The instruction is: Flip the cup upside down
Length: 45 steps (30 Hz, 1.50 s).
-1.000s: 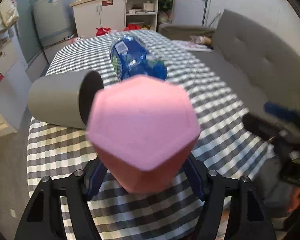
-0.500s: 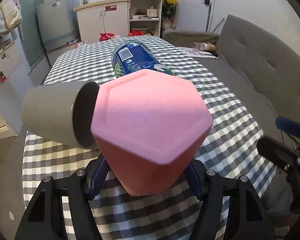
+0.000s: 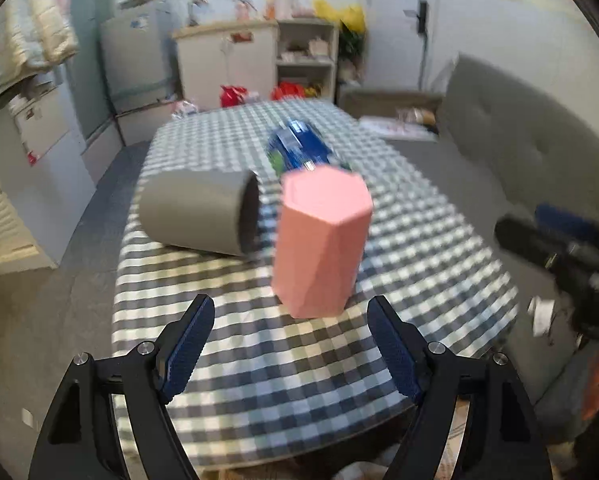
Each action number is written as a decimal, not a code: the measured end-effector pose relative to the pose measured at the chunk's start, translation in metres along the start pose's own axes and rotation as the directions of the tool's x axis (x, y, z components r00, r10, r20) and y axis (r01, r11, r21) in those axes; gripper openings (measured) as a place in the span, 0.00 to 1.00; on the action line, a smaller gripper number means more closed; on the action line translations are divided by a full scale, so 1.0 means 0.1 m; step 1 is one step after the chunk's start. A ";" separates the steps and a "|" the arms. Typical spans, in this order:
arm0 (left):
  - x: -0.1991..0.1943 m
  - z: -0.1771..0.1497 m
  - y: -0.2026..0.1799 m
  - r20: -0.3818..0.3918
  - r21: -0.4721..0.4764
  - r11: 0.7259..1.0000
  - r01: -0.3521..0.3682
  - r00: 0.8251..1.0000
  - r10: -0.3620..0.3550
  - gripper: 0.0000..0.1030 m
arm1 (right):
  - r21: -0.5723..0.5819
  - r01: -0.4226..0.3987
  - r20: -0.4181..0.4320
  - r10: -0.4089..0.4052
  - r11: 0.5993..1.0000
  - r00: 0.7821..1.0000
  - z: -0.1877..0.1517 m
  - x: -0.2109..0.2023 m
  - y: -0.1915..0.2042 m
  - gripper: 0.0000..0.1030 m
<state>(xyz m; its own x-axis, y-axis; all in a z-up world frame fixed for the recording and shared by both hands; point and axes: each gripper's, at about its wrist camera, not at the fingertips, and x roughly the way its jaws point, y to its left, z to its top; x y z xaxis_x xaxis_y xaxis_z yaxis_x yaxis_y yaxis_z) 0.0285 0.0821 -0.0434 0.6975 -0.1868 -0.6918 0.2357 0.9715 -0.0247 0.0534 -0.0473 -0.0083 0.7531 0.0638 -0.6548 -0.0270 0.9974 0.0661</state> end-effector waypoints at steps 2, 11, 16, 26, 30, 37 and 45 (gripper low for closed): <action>-0.17 -0.01 0.07 0.061 -0.044 0.999 -0.005 0.998 0.007 0.79 | -0.001 -0.007 0.028 0.007 1.000 1.000 -0.04 -0.08 0.08 0.84; -0.74 -0.17 0.25 0.312 -0.088 0.989 -0.116 0.940 0.138 0.93 | -0.037 0.008 0.159 -0.002 0.999 0.987 -0.20 -0.31 0.39 0.95; -0.70 -0.27 0.35 0.284 -0.103 0.987 -0.125 0.947 0.150 0.97 | -0.059 0.030 0.202 -0.018 0.998 0.979 -0.35 -0.33 0.51 1.00; -0.72 -0.34 0.43 0.281 -0.143 0.983 -0.115 0.947 0.152 0.97 | -0.044 0.026 0.213 -0.016 0.999 0.977 -0.38 -0.34 0.49 1.00; -0.72 -0.35 0.42 0.281 -0.142 0.983 -0.121 0.947 0.157 0.97 | -0.031 0.026 0.212 -0.019 0.999 0.977 -0.38 -0.34 0.46 1.00; -0.75 -0.37 0.40 0.292 -0.132 0.985 -0.110 0.946 0.145 0.97 | -0.029 0.028 0.211 -0.021 0.999 0.977 -0.37 -0.35 0.45 1.00; -0.75 -0.37 0.40 0.290 -0.130 0.986 -0.108 0.946 0.142 0.97 | -0.028 0.029 0.209 -0.022 0.999 0.978 -0.37 -0.35 0.45 1.00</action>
<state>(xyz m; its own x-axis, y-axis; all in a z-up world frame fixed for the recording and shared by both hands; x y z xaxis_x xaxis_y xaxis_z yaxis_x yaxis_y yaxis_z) -0.0393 0.1403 -0.0189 0.8900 -0.0810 -0.4486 0.0691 0.9967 -0.0429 0.0011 -0.0034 -0.0101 0.8742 0.0335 -0.4844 -0.0240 0.9994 0.0258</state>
